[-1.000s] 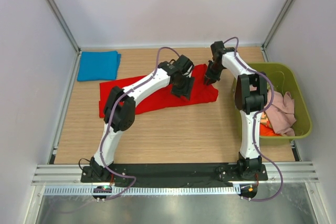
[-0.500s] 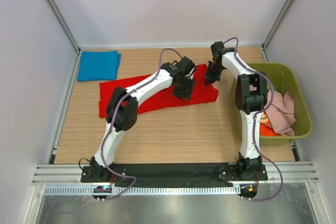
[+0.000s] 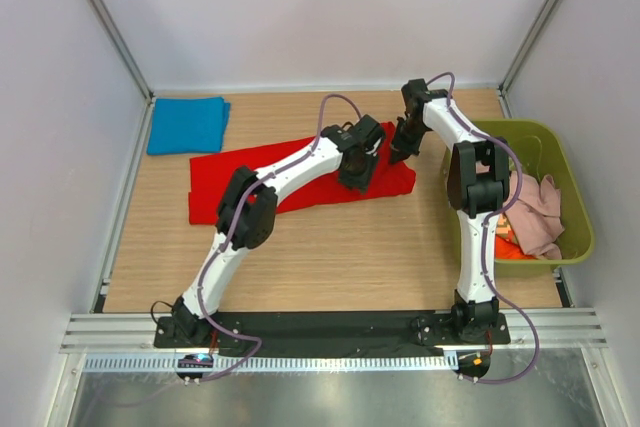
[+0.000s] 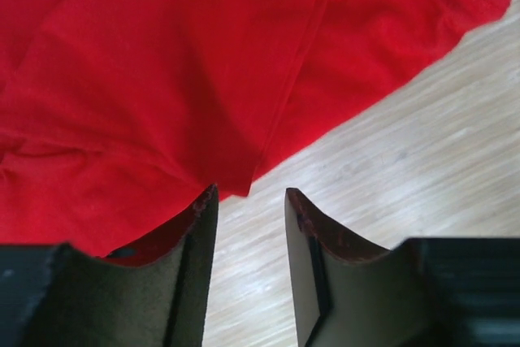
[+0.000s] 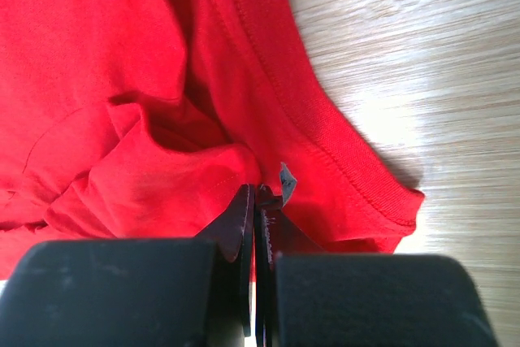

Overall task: Fold and stack the t-shirts
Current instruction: Fold the tshirt

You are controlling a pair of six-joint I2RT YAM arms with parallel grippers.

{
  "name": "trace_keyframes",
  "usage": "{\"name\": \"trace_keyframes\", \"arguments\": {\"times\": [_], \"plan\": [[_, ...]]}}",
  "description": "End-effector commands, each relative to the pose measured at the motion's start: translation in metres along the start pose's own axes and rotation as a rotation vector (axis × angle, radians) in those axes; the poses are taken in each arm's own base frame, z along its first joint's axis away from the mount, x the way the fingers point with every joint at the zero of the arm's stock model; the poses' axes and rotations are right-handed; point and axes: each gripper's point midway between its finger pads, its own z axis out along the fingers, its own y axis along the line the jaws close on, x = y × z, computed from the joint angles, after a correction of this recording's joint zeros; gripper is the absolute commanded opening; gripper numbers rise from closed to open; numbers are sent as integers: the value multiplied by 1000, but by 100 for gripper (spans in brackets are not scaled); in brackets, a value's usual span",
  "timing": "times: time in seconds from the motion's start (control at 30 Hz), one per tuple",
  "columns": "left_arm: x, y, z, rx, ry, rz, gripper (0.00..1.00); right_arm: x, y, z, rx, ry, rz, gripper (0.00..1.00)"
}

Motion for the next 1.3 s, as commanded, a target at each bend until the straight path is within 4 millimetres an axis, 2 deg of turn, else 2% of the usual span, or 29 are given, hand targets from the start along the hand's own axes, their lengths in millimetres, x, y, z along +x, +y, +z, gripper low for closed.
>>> {"name": "trace_keyframes", "arguments": {"times": [0.0,0.3,0.53,0.73,0.8,0.9,0.93,1.07,1.27], "plan": [[-19,3,2,-44,-58,18,39,-12,19,-38,-71,-61,-1,1],[-14,17,13,-117,-37,33,30,-10,19,-36,-72,-56,-4,1],[-10,13,13,-105,-26,39,32,-9,17,-35,-68,-54,-4,1],[-9,10,14,-92,-23,47,21,-8,17,-35,-67,-51,-5,1],[-10,10,13,-92,-24,49,15,-8,16,-37,-69,-55,-5,1],[-14,11,9,-98,-38,55,1,-8,17,-39,-72,-57,-4,1],[-14,12,7,-105,-40,54,0,-9,17,-40,-73,-61,-3,1],[-24,11,-11,-106,-79,48,0,-11,19,-47,-79,-75,6,1],[-41,13,-47,-107,-118,45,0,-17,31,-71,-125,-112,11,1]]}}
